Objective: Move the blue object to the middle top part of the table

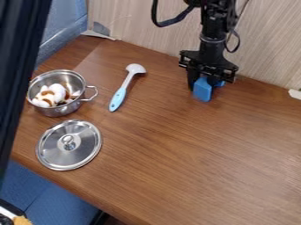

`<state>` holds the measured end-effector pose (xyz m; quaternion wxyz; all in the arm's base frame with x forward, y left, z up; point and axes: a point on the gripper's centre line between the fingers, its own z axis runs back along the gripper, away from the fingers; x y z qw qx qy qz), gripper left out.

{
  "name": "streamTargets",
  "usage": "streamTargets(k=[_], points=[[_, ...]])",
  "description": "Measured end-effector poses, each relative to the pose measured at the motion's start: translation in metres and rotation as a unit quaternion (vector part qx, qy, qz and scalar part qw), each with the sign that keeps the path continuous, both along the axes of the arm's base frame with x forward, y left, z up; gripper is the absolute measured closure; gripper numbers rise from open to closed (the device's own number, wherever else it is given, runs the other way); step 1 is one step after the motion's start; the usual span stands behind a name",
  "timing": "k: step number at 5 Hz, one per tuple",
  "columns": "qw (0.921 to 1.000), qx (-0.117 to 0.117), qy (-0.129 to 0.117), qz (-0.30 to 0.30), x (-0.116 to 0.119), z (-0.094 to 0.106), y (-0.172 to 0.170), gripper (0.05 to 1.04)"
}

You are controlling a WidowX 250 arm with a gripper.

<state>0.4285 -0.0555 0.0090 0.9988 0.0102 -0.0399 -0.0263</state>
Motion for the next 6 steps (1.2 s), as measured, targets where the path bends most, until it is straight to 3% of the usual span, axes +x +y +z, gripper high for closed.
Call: streamTargets(k=[1,2,4,5,6], points=[[1.0,-0.001,0.003,0.004,-0.002,-0.001,0.0,0.124],[1.0,-0.004,0.004,0.005,-0.005,0.007,-0.001,0.076],[0.9989,-0.028,-0.038,0.008,-0.003,0.058,0.002,0.083],[0.9966,-0.039,-0.069,0.021,-0.012,0.095,0.021,0.083],[0.9964,-0.042,-0.071,0.023,-0.012,0.096,0.021,0.083]])
